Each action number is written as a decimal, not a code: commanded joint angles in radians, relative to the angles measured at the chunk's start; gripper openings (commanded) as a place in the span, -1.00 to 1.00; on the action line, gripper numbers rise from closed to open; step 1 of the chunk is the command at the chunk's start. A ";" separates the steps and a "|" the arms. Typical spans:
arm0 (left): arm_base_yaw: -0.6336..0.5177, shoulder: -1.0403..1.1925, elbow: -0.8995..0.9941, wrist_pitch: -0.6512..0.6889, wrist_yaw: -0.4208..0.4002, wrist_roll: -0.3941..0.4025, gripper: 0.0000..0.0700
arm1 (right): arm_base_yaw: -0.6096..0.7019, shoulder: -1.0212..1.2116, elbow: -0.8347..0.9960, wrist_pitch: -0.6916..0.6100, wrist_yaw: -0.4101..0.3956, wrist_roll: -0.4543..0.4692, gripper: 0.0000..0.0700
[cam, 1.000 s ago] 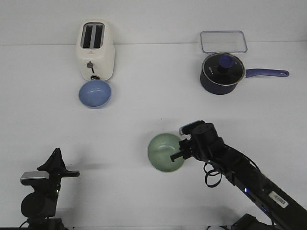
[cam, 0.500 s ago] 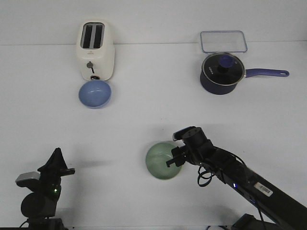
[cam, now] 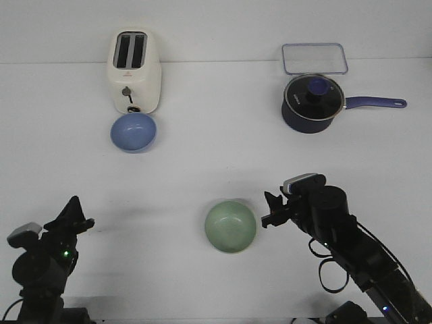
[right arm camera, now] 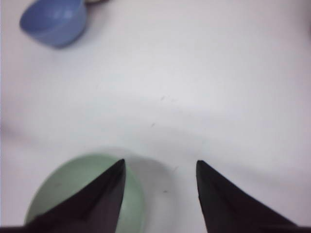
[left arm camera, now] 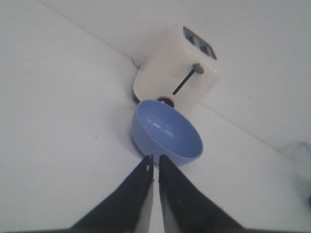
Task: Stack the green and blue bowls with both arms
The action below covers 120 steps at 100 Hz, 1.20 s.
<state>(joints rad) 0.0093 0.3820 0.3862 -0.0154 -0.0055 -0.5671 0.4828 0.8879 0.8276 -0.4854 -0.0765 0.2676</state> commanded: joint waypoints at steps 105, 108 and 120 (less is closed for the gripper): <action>0.005 1.526 0.956 -0.092 0.156 0.238 -0.19 | -0.032 -0.016 0.016 -0.096 0.027 -0.031 -0.15; 0.005 1.530 0.956 -0.090 0.156 0.238 -0.52 | -0.032 -0.016 0.016 -0.097 0.028 -0.032 -0.15; 0.005 1.528 0.957 -0.088 0.157 0.238 -0.96 | -0.032 -0.016 0.015 -0.100 0.057 -0.036 -0.15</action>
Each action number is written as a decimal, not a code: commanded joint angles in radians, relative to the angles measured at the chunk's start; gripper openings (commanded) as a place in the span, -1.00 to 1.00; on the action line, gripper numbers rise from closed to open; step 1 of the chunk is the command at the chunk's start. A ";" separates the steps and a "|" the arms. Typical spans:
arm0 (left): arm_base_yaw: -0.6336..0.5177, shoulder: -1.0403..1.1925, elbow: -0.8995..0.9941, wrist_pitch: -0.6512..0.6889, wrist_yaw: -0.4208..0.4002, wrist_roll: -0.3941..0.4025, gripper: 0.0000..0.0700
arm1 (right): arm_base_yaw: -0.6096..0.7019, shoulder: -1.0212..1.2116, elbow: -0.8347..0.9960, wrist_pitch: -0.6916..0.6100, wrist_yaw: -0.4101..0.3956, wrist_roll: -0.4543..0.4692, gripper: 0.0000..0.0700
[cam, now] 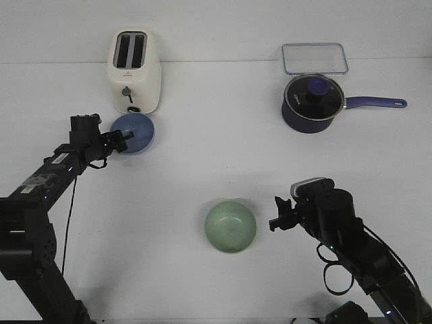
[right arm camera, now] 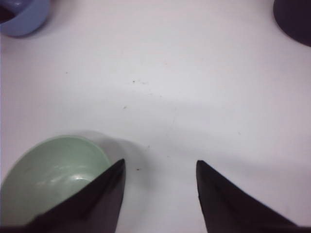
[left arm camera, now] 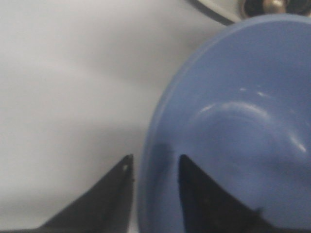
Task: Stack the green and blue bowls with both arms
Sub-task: 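Reach the left gripper to the blue bowl rim and grasp it, then carry the blue bowl with the left gripper and drop it into the green bowl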
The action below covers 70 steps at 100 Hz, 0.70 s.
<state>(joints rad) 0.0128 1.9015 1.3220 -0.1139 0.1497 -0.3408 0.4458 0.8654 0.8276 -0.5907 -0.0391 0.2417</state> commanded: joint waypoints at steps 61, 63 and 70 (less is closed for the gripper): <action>-0.179 -0.477 -0.085 -0.223 0.227 0.085 -0.96 | -0.340 0.007 -0.152 0.132 0.049 -0.028 -0.15; -0.201 -0.493 -0.102 -0.223 0.230 0.085 -0.96 | -0.349 0.007 -0.155 0.132 0.036 -0.029 -0.15; -0.287 -0.539 -0.163 -0.216 0.229 0.074 -0.96 | -0.376 0.007 -0.157 0.130 0.009 -0.030 -0.15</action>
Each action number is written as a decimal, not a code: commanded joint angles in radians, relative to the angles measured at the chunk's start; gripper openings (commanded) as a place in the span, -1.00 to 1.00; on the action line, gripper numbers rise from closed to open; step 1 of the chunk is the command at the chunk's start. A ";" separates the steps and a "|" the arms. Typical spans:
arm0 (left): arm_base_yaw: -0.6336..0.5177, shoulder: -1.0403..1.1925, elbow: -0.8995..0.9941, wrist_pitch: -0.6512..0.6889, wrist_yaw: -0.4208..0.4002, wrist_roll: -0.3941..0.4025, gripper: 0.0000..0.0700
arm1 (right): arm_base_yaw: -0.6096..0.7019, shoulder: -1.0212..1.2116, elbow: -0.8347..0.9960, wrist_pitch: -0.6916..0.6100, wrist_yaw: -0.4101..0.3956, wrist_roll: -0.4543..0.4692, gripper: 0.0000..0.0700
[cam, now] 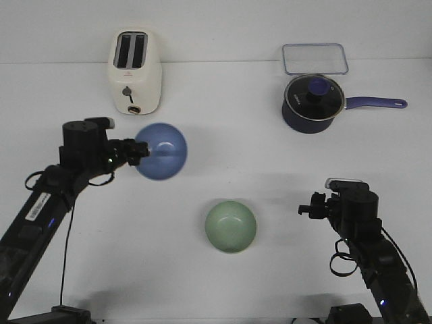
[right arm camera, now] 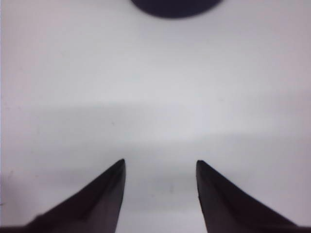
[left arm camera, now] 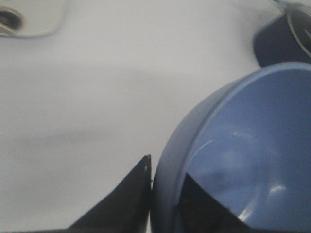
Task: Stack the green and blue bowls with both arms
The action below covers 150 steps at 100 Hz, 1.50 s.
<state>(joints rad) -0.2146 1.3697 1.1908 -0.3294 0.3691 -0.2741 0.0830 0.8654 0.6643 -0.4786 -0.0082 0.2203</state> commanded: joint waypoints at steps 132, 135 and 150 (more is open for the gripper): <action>-0.253 -0.222 -0.119 0.111 -0.379 0.176 -1.00 | -0.024 -0.014 0.006 0.109 -0.103 -0.067 -0.92; -0.226 -0.248 -0.119 0.098 -0.412 0.190 -0.94 | -0.024 -0.024 0.006 0.119 -0.113 -0.069 -1.00; -0.084 -0.367 -0.165 0.051 -0.486 0.219 -0.97 | -0.024 -0.131 -0.021 0.212 -0.124 -0.071 -1.00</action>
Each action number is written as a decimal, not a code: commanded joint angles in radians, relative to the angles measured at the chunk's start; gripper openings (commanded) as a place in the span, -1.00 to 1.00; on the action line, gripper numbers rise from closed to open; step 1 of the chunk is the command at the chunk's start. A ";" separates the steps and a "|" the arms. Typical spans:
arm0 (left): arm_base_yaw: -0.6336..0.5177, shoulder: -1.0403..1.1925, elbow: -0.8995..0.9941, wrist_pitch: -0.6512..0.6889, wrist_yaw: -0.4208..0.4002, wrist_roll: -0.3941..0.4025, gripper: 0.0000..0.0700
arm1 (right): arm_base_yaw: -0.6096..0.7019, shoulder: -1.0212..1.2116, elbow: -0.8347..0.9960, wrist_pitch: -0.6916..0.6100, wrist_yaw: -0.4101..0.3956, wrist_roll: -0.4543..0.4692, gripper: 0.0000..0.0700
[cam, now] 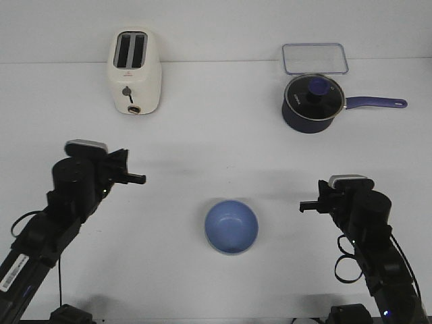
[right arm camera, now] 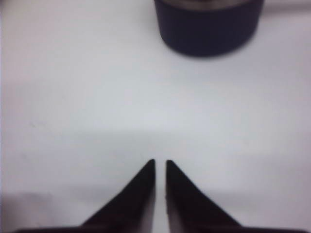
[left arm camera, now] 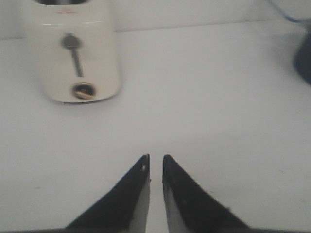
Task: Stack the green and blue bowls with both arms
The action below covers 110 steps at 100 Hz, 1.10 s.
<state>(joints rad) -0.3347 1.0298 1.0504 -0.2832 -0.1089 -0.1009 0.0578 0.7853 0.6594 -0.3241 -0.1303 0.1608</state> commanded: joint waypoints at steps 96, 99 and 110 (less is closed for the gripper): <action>0.307 -0.679 -0.640 0.457 -0.006 0.079 -0.96 | 0.001 -0.583 -0.291 0.235 0.217 -0.053 -1.00; 0.307 -0.679 -0.640 0.457 -0.006 0.079 -0.96 | 0.001 -0.583 -0.291 0.235 0.217 -0.053 -1.00; 0.307 -0.679 -0.640 0.457 -0.006 0.079 -0.96 | 0.001 -0.583 -0.291 0.235 0.217 -0.053 -1.00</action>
<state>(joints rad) -0.0273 0.3504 0.3977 0.1635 -0.1127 -0.0273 0.0582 0.2016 0.3630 -0.0986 0.0837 0.1085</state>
